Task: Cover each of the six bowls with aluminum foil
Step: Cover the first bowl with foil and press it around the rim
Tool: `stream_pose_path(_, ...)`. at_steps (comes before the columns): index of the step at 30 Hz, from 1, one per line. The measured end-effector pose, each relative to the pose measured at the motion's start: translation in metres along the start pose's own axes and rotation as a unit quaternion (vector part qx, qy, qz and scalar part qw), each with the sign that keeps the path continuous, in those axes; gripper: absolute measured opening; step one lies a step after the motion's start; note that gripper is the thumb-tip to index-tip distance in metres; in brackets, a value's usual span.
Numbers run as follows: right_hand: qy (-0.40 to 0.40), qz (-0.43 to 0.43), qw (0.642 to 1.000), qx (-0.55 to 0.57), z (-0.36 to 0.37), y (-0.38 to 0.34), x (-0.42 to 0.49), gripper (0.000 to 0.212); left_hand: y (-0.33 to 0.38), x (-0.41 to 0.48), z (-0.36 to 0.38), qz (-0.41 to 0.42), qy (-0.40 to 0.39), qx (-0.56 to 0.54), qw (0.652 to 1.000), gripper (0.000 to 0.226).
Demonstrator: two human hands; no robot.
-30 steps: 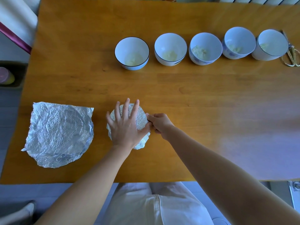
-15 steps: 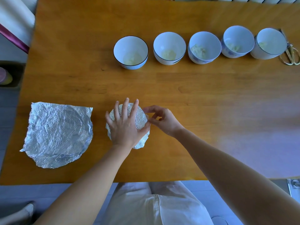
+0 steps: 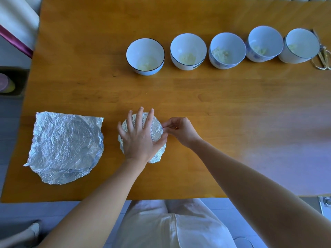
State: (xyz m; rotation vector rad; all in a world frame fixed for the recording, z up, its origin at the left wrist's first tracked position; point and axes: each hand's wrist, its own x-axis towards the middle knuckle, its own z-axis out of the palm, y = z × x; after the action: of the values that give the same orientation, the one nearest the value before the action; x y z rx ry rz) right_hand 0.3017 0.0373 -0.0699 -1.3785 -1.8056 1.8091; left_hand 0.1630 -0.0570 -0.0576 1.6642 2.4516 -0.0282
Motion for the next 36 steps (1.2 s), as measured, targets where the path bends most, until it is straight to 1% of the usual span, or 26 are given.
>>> stream_pose_path(4,-0.010,0.015,1.000,0.008,-0.003,0.000,0.003,0.009,-0.001,0.000,0.001,0.001,0.000,0.002,1.000,0.089)
stream_pose_path(8,-0.015,-0.007,0.999,-0.029,-0.004,-0.003,0.006,0.007,-0.001,0.001,0.001,-0.002,0.001,0.001,1.000,0.087)
stream_pose_path(13,-0.016,0.006,0.999,0.030,-0.002,-0.001,0.006,0.014,0.000,0.000,0.002,-0.003,0.005,-0.003,1.000,0.086)
stream_pose_path(16,-0.023,0.022,0.996,0.084,-0.003,-0.003,0.007,0.026,0.000,0.001,0.002,-0.002,0.003,-0.002,1.000,0.086)
stream_pose_path(17,-0.027,0.026,0.995,0.087,-0.004,-0.003,0.007,0.026,0.000,0.001,0.002,-0.002,0.004,-0.002,1.000,0.086)
stream_pose_path(20,-0.032,0.030,0.996,0.084,-0.004,-0.003,0.008,0.017,0.000,0.001,0.002,-0.003,0.005,-0.003,1.000,0.086)
stream_pose_path(24,-0.004,0.034,0.997,0.075,0.000,0.001,0.007,0.011,0.000,0.001,0.003,-0.004,0.007,-0.005,1.000,0.085)
stream_pose_path(26,0.026,0.031,0.997,0.067,0.006,0.004,0.004,0.014,0.000,0.000,0.002,-0.004,0.007,-0.005,1.000,0.084)
stream_pose_path(30,0.096,-0.007,0.995,0.026,0.019,0.009,-0.002,0.009,0.002,0.001,0.001,-0.005,0.007,-0.006,1.000,0.083)
stream_pose_path(33,0.110,-0.020,0.993,0.034,0.020,0.013,-0.004,0.013,0.001,0.001,0.001,-0.001,0.005,-0.004,1.000,0.084)
stream_pose_path(36,0.098,-0.039,0.993,0.057,0.017,0.016,-0.006,0.018,0.001,0.000,0.001,-0.007,0.003,-0.009,1.000,0.084)
